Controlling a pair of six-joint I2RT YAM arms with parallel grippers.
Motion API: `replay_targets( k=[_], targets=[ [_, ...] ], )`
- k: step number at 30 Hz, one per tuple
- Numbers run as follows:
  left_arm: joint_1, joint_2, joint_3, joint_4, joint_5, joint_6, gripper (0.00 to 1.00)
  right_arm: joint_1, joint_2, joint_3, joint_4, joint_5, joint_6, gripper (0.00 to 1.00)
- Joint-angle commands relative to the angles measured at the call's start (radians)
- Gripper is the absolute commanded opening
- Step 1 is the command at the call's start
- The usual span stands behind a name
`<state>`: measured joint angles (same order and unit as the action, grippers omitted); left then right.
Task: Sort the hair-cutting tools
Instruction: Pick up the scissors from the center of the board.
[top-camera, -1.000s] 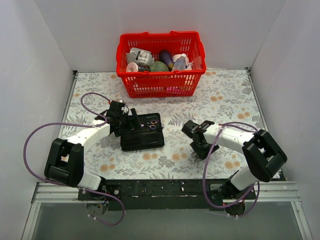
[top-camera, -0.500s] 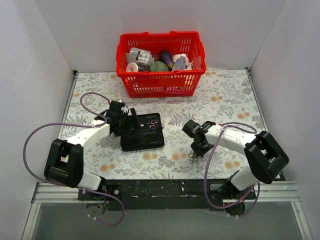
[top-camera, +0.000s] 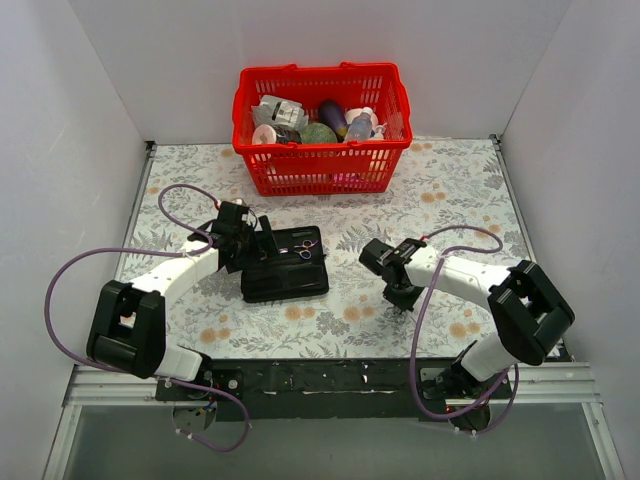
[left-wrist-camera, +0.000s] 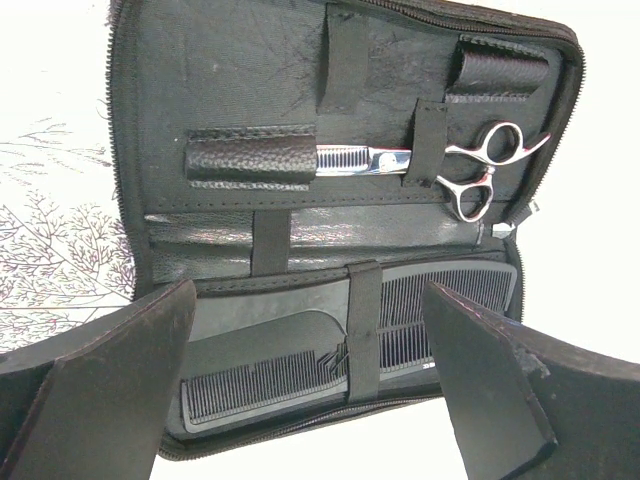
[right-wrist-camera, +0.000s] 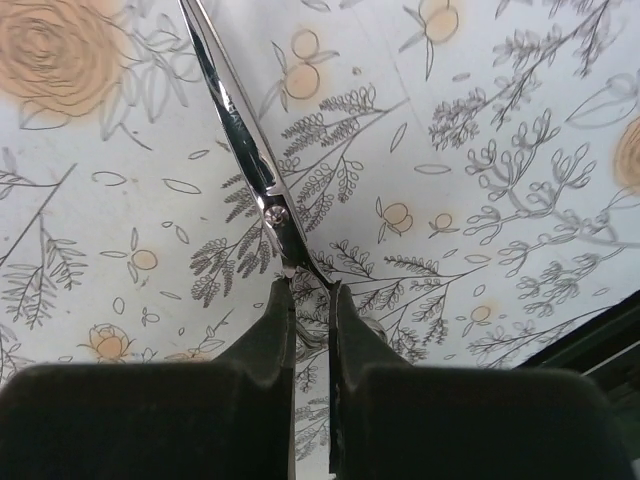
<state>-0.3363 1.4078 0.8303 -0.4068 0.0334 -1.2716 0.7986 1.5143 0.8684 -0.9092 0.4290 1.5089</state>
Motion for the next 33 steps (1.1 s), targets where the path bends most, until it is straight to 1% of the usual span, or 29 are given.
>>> replay_targets(
  k=[1,4,5,7,8,9,11,12,13,14,16,17,21,23,24,28,33],
  targets=[
    [-0.004,-0.046,0.010,-0.007,-0.059,0.009,0.98,0.004,-0.051,0.142,-0.109,0.157,-0.205,0.01],
    [-0.006,-0.046,0.015,-0.015,-0.087,0.009,0.98,0.004,-0.055,0.208,-0.166,0.212,-0.306,0.01],
    [-0.006,-0.044,0.018,-0.018,-0.095,0.008,0.98,0.004,-0.063,0.248,-0.171,0.223,-0.390,0.01],
    [-0.004,-0.030,0.030,-0.026,-0.115,0.005,0.98,0.004,-0.072,0.279,-0.149,0.220,-0.502,0.01],
    [-0.004,-0.021,0.052,-0.035,-0.122,0.002,0.98,0.004,-0.086,0.306,-0.123,0.208,-0.553,0.01],
    [-0.003,-0.009,0.065,-0.047,-0.131,-0.009,0.98,0.004,-0.094,0.316,-0.108,0.199,-0.658,0.01],
    [-0.003,0.034,0.117,-0.079,-0.155,-0.023,0.98,0.004,-0.129,0.323,-0.042,0.154,-0.761,0.01],
    [-0.003,0.043,0.134,-0.084,-0.158,-0.032,0.98,0.004,-0.143,0.320,-0.014,0.137,-0.861,0.01],
    [-0.001,0.063,0.148,-0.092,-0.165,-0.040,0.98,0.004,-0.175,0.317,0.043,0.117,-0.903,0.01],
    [0.002,0.072,0.180,-0.096,-0.179,-0.046,0.98,0.004,-0.189,0.314,0.073,0.065,-0.950,0.01],
    [0.008,0.098,0.208,-0.105,-0.207,-0.054,0.98,0.005,-0.218,0.311,0.119,0.012,-1.037,0.01],
    [0.016,0.111,0.225,-0.110,-0.237,-0.054,0.98,0.004,-0.224,0.313,0.121,-0.037,-1.052,0.01],
    [0.046,0.213,0.321,-0.127,-0.306,-0.048,0.98,0.004,-0.239,0.307,0.122,-0.128,-1.076,0.01],
    [0.052,0.287,0.345,-0.104,-0.323,-0.035,0.98,0.005,-0.276,0.262,0.168,-0.179,-1.084,0.01],
    [0.054,0.334,0.375,-0.098,-0.329,-0.031,0.98,0.005,-0.288,0.242,0.182,-0.190,-1.086,0.01],
    [0.057,0.424,0.438,-0.043,-0.334,-0.012,0.98,0.008,-0.373,0.134,0.263,-0.243,-1.081,0.01],
    [0.057,0.532,0.503,0.014,-0.340,-0.002,0.98,0.007,-0.428,0.069,0.286,-0.282,-1.072,0.01]
  ],
)
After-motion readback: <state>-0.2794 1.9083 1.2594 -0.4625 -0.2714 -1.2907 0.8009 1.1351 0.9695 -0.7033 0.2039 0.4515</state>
